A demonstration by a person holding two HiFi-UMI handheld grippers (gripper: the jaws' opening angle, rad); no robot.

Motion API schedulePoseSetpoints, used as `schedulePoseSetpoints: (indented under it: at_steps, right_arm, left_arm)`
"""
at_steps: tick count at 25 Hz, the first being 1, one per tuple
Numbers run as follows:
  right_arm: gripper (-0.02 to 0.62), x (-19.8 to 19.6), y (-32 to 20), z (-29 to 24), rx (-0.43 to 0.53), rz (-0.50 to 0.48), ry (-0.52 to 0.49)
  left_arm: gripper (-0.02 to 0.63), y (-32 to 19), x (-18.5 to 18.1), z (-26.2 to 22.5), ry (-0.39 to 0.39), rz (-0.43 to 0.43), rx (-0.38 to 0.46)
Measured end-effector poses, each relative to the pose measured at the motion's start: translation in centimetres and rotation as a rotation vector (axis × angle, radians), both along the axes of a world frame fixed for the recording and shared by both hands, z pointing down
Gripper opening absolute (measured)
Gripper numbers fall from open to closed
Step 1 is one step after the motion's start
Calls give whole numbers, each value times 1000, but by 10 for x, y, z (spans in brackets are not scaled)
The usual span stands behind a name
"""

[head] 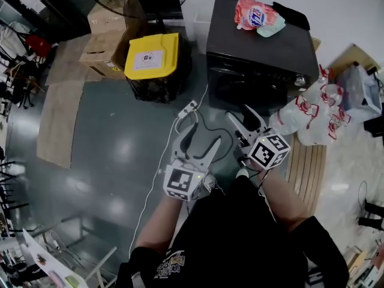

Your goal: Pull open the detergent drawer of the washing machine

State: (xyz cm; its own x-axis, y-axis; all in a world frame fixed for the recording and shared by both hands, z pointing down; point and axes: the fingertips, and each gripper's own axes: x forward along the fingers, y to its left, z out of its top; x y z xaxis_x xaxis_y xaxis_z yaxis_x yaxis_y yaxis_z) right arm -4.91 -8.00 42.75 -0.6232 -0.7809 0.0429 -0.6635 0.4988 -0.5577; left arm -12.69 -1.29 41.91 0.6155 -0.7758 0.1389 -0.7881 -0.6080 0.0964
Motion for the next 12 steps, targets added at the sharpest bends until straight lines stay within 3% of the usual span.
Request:
schedulePoseSetpoints:
  at_steps: [12]
  right_arm:
    - [328,-6,-71,31,-85,-12,-105]
  left_arm:
    - [273,-50,4,6,-3,-20,17]
